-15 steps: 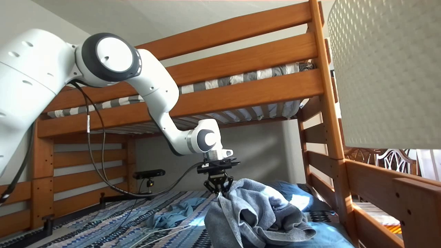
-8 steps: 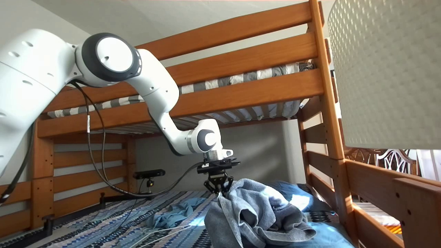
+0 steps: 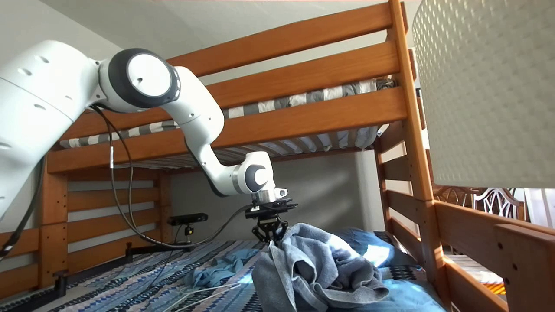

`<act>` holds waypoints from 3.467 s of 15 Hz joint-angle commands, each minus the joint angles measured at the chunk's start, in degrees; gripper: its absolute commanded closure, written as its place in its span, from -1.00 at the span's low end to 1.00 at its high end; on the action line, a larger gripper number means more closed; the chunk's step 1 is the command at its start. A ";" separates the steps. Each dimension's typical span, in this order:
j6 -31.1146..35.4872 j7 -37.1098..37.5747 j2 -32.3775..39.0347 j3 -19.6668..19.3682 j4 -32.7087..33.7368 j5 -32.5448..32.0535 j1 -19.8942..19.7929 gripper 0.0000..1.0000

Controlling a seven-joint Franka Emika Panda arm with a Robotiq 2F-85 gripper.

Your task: Move the blue towel to the left.

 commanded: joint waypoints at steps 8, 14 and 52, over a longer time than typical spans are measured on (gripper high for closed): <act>0.28 -8.97 2.91 4.87 9.50 -0.68 7.54 0.93; 1.14 -12.13 4.50 4.88 9.35 0.45 7.44 0.72; -21.13 -60.73 41.67 10.13 65.80 15.17 19.33 0.93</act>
